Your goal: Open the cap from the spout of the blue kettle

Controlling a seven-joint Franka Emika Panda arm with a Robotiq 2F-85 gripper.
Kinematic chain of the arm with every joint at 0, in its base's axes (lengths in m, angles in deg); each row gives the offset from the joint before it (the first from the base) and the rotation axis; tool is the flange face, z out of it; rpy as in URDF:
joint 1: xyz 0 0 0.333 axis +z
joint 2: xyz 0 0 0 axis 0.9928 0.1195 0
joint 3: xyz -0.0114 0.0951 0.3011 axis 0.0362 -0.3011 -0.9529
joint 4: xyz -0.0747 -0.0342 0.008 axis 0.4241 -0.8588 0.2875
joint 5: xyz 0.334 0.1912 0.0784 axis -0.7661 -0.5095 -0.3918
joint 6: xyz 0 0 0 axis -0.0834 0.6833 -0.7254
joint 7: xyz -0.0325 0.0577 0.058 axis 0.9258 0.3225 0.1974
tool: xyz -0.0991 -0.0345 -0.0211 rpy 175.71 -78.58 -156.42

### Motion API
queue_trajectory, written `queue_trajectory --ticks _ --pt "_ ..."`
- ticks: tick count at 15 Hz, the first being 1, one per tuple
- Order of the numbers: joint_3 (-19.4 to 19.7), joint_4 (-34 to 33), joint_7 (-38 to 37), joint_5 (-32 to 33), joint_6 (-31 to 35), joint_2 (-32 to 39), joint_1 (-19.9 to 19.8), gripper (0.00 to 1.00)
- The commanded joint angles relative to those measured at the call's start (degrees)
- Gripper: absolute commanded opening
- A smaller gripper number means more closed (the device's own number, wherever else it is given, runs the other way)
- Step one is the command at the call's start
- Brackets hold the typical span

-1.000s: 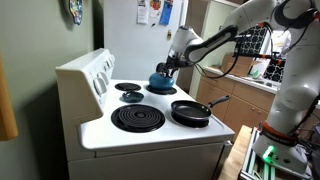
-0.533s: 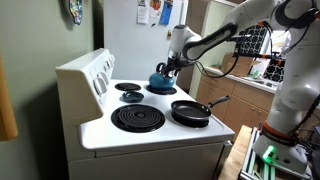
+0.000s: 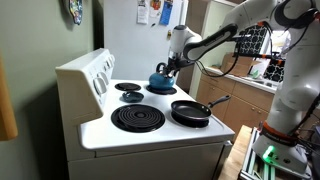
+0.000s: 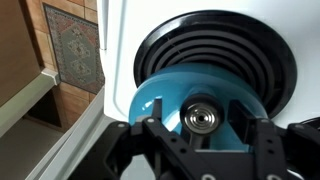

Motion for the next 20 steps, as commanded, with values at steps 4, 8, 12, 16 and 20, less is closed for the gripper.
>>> queue_trajectory --ticks 4,8,12,16,20 --pt "0.9 -0.6 -1.6 0.7 -1.5 0.0 1.4 0.74" --pt "0.7 -0.8 -1.6 0.3 -2.4 0.2 1.6 0.56" --pt "0.8 -0.6 -2.5 0.5 -3.1 -0.4 1.7 0.39" --pt "0.7 -0.6 -3.3 0.8 -3.6 -0.8 1.9 0.33" --pt "0.7 -1.0 -3.6 0.9 -4.0 -0.9 2.0 0.20"
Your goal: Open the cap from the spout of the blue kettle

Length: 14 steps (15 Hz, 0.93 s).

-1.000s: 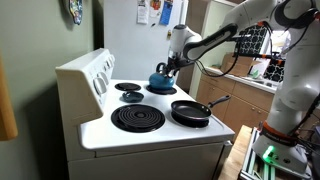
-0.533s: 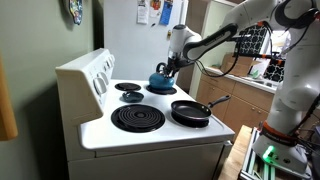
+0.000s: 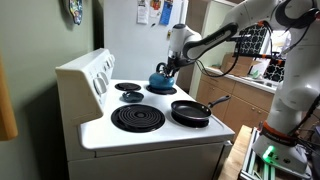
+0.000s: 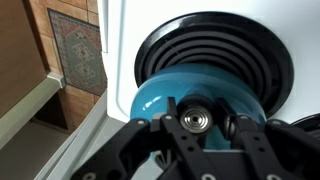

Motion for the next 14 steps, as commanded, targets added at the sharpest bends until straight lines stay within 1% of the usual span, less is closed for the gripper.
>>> queue_trajectory --ticks 1,9,14 --pt "0.7 -0.4 -1.4 1.1 -2.2 -0.8 1.0 0.17" --pt "0.8 -0.9 -0.8 2.3 -3.4 -2.7 0.7 0.17" --pt "1.1 -1.1 -0.8 2.9 -2.1 -3.1 0.2 0.17"
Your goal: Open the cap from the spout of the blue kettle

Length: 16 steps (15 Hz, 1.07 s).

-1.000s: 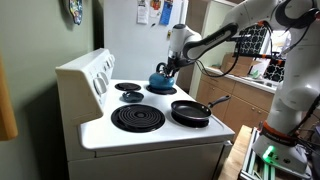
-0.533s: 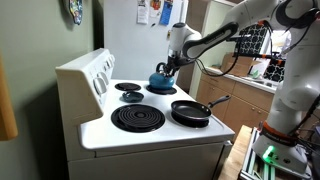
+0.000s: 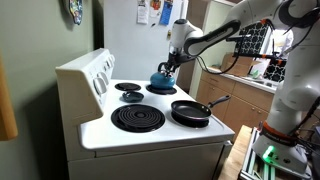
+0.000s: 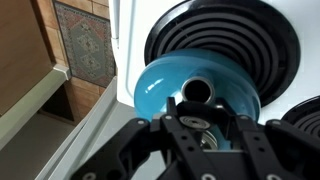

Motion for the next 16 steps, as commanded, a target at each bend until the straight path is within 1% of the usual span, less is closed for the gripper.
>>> queue_trajectory --ticks 1,16 --pt "0.8 0.0 -0.8 1.8 -0.4 -1.4 0.0 0.17" --pt "1.1 0.0 -0.2 3.2 2.0 -0.7 -0.2 0.17"
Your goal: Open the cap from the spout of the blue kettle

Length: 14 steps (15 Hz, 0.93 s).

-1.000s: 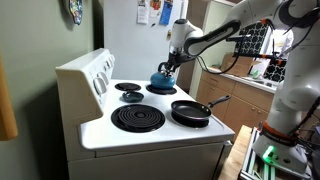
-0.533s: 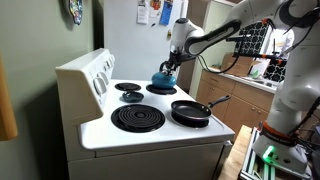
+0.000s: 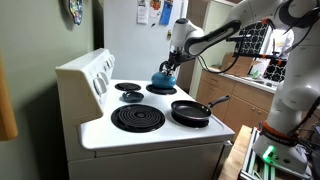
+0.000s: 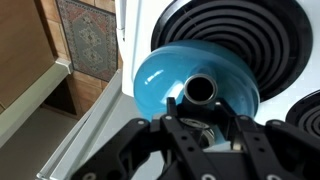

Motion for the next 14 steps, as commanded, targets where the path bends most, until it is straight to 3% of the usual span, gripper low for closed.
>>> queue_trajectory --ticks 1,14 --pt "0.3 0.1 -0.1 1.6 1.0 -0.3 0.0 0.17" --pt "-0.1 -0.2 1.4 -0.4 2.5 2.6 0.5 0.17"
